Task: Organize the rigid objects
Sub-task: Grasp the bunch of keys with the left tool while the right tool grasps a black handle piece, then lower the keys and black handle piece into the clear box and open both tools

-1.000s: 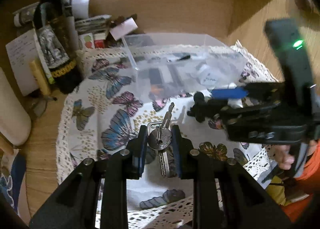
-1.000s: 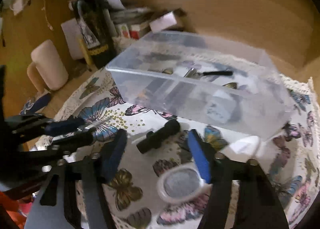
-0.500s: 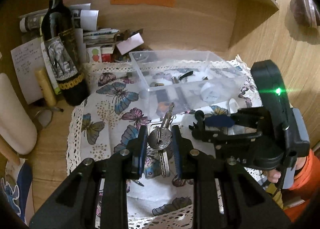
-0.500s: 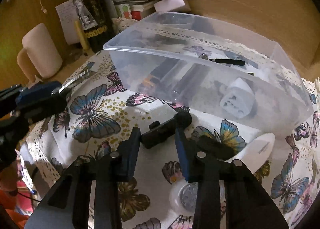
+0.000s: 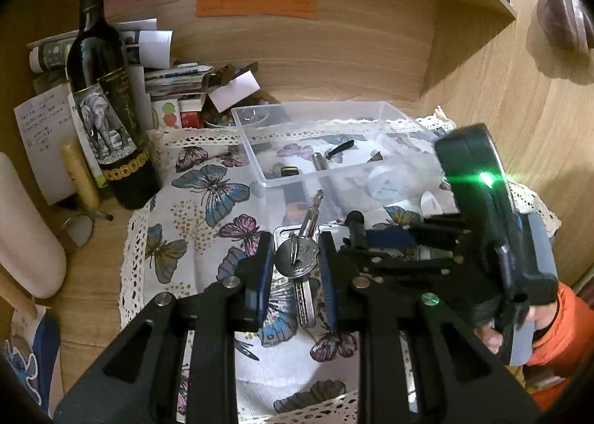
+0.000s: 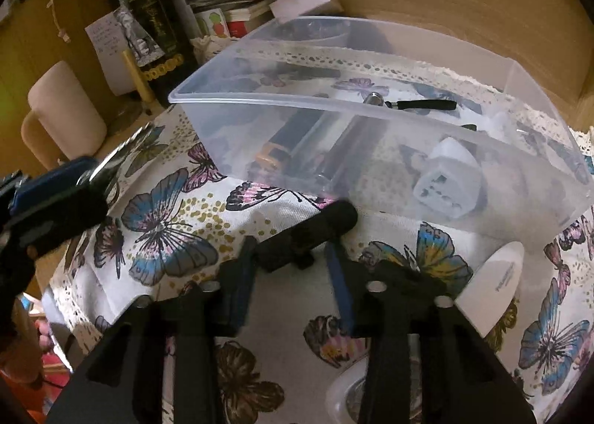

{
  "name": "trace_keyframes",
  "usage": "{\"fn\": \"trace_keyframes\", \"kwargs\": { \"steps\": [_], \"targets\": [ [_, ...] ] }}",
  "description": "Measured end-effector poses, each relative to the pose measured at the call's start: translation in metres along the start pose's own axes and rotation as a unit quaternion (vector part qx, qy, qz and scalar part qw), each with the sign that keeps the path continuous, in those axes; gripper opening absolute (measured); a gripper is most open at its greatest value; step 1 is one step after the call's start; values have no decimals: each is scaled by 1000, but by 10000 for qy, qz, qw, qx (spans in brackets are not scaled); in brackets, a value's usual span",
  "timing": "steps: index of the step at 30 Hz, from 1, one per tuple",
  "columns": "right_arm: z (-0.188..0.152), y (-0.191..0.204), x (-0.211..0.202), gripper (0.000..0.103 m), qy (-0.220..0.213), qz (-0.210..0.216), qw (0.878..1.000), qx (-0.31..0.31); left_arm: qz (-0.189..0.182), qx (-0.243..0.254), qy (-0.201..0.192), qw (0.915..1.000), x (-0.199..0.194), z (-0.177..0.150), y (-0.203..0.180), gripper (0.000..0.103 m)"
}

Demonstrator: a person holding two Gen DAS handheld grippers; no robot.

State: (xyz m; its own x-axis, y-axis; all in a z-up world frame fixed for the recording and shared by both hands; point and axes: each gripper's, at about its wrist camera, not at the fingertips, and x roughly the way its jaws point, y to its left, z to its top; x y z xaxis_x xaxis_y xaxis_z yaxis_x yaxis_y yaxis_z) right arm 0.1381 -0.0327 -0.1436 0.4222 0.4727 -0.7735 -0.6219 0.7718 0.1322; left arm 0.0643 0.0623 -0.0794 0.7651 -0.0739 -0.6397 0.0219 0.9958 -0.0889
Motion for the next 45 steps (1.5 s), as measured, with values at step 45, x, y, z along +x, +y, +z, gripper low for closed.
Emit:
{"fn": "trace_keyframes", "kwargs": {
  "steps": [45],
  "targets": [
    [66, -79, -20, 27, -747, -427, 9963, -13, -40, 16, 562, 9984, 115, 78, -14, 23]
  ]
}}
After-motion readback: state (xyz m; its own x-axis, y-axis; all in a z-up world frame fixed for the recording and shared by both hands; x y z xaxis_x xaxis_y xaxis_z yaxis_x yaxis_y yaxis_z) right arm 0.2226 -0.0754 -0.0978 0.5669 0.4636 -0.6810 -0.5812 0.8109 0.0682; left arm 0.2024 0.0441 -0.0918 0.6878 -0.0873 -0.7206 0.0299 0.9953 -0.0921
